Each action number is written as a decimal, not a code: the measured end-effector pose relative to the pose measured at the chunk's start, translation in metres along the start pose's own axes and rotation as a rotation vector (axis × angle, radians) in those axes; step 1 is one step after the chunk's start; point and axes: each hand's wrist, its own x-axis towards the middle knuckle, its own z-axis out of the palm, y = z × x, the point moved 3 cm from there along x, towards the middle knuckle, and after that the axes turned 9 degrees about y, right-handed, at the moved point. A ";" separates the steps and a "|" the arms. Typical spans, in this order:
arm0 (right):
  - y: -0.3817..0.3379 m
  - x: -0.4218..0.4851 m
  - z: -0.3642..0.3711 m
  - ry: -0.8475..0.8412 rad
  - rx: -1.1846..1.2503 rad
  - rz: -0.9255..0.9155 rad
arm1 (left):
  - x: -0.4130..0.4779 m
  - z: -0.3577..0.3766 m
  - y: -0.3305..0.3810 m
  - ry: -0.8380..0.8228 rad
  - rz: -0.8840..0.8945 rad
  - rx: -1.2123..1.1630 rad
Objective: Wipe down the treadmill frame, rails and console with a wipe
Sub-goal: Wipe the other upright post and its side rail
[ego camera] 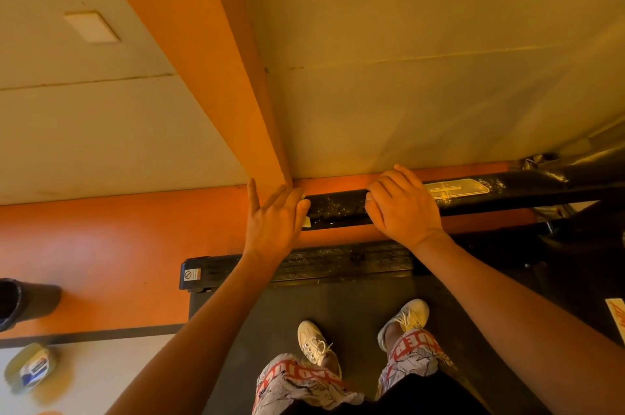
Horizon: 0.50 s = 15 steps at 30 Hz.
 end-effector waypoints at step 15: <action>0.000 -0.001 0.002 -0.024 -0.009 0.005 | -0.007 0.008 0.029 0.044 0.026 0.003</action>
